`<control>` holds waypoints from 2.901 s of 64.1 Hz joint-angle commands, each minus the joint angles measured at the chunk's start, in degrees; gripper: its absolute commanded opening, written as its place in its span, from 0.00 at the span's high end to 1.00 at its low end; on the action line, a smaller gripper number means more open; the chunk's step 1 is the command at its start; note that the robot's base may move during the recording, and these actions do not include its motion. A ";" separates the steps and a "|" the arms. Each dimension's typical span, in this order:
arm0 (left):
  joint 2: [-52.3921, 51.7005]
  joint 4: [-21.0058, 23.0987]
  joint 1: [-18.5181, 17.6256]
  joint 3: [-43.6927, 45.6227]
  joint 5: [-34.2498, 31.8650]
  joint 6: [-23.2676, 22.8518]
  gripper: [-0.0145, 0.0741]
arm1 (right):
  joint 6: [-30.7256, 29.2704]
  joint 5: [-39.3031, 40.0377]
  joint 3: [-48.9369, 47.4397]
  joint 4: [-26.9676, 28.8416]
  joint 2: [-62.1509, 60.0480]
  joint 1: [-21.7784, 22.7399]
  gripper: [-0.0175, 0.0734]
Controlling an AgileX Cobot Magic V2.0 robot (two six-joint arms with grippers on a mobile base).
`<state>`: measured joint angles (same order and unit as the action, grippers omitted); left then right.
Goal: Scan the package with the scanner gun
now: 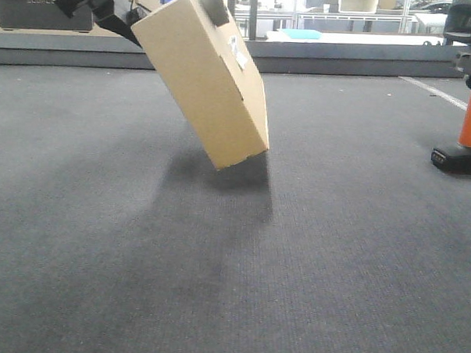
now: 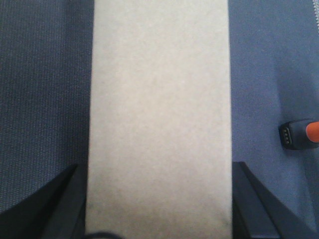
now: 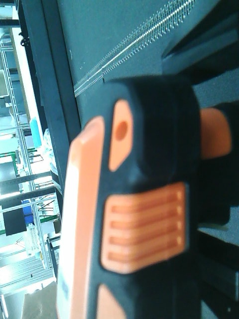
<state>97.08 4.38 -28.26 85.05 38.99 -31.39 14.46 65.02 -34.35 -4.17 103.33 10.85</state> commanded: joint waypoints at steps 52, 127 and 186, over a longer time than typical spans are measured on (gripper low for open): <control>-0.11 -0.12 -0.08 0.23 -2.12 1.47 0.96 | 0.04 1.88 7.69 -1.67 -5.48 -0.02 0.26; -5.26 -3.68 32.70 0.18 17.37 34.94 0.96 | -1.30 -45.43 11.77 -8.59 -59.01 -0.02 0.99; -8.32 -4.93 33.84 -13.99 7.72 36.30 0.62 | -1.30 -54.28 11.77 -8.59 -69.31 -0.02 0.99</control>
<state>88.68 0.00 5.64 71.75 45.84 4.87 13.41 10.19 -22.81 -12.50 34.34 10.85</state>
